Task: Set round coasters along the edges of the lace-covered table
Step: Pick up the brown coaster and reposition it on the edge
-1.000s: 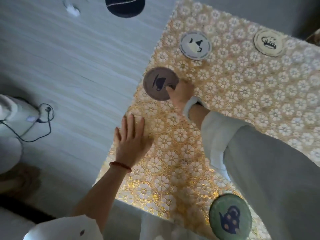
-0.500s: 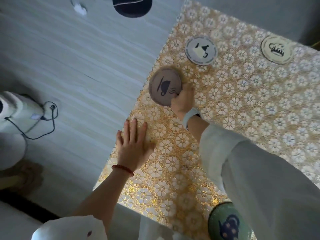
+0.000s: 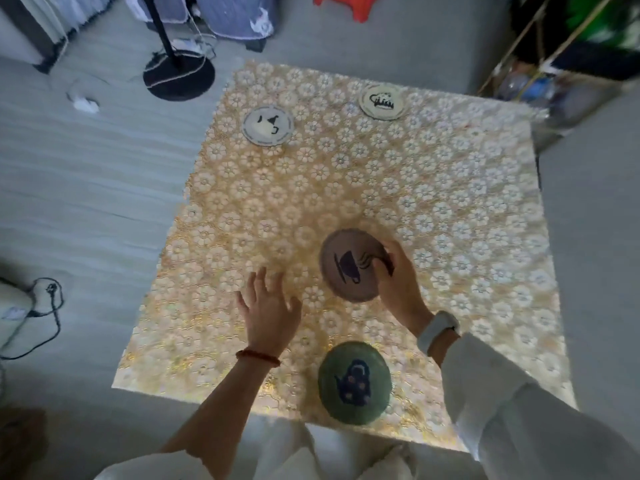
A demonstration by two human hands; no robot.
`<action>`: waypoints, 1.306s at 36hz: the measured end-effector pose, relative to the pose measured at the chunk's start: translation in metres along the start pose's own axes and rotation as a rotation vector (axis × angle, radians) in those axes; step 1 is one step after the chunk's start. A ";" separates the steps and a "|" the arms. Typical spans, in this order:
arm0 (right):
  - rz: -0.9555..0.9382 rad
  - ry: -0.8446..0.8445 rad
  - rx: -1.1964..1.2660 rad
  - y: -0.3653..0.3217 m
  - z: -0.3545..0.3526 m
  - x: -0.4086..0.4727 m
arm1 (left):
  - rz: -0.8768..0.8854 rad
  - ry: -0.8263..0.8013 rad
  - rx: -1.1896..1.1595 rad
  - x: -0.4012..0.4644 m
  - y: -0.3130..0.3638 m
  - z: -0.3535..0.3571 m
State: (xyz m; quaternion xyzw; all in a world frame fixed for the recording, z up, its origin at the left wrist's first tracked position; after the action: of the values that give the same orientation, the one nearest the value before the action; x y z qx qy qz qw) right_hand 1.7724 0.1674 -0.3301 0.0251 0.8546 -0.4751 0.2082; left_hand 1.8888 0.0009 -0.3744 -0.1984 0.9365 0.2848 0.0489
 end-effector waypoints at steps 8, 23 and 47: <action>0.141 0.005 0.105 0.099 -0.136 -0.053 | 0.158 -0.008 -0.152 -0.053 0.149 0.084; 0.197 -0.058 0.111 0.186 -0.233 -0.084 | -0.154 -0.270 -0.883 -0.098 0.248 0.149; 0.170 -0.561 -0.157 0.088 -0.208 0.075 | -0.409 0.253 -1.457 -0.012 0.229 0.139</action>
State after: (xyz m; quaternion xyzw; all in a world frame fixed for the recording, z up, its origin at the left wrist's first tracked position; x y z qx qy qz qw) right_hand 1.6566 0.3746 -0.3329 -0.0519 0.7928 -0.3768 0.4763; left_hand 1.8051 0.2555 -0.3703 -0.3811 0.4551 0.7907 -0.1499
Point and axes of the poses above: each hand's wrist, its own x-axis towards the middle knuckle, its own z-axis out of the palm, y = z × x, the point moved 3 cm from there along x, towards the middle knuckle, and after that the axes turned 13 degrees about z, right-handed, at the moved point
